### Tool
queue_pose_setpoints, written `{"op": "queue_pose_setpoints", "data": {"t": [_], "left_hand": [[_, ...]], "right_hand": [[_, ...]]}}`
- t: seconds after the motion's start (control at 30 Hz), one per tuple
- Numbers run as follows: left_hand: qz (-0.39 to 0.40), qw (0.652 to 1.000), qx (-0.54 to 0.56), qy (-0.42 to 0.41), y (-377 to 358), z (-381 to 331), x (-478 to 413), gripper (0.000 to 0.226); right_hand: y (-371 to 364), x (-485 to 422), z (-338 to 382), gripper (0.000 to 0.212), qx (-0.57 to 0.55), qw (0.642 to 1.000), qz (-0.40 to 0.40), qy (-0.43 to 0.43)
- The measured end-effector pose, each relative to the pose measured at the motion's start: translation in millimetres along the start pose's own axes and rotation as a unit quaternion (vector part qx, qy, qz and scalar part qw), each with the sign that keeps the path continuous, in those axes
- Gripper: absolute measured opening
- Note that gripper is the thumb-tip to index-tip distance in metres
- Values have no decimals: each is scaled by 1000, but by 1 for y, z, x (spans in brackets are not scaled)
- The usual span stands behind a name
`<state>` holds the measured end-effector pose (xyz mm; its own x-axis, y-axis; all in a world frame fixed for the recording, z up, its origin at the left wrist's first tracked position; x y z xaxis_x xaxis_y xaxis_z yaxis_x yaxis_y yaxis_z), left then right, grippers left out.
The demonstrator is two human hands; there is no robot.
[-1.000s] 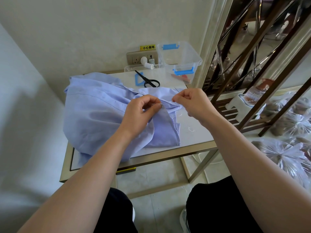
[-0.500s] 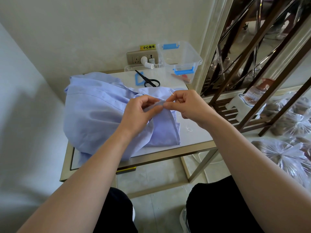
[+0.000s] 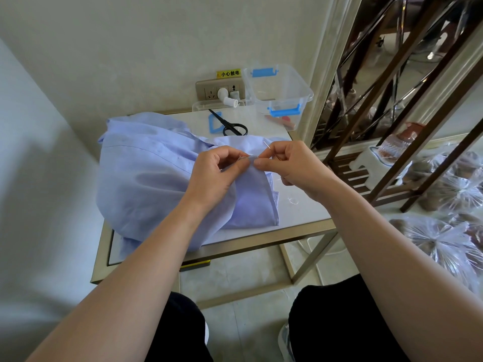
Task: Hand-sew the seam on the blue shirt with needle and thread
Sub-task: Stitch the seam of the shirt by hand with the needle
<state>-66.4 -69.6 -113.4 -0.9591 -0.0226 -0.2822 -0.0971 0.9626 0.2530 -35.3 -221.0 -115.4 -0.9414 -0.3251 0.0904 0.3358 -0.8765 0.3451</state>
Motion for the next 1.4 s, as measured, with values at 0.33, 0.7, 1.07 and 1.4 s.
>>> {"op": "queue_pose_setpoints", "data": {"t": [0.33,0.7,1.07,1.4], "left_hand": [[-2,1000,6,13,0,-2,2,3],[7,1000,0,10,-3,-5,2,8],[4,1000,-17,9,-1,-8,2,7],[26,1000,-8,-1,-5,-11,4,9]], "right_hand": [[9,-1,5,21,64,997,-10,43],[14,0,6,23,136,986,-44,80],[11,0,7,23,115,990,-25,75],[2,1,6,20,59,995,17,78]]}}
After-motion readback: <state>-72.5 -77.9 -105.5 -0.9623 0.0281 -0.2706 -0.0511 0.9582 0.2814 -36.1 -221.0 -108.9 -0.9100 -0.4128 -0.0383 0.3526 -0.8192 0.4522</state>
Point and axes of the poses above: each hand's wrist, its own x-axis away from the middle knuckle, its own y-axis out of the back of the hand, z = x × y, the point moved 9 cm from there along -x, towards the middle knuckle, and after that the axes turned 2 degrees about -y, right-handed, at the moved point
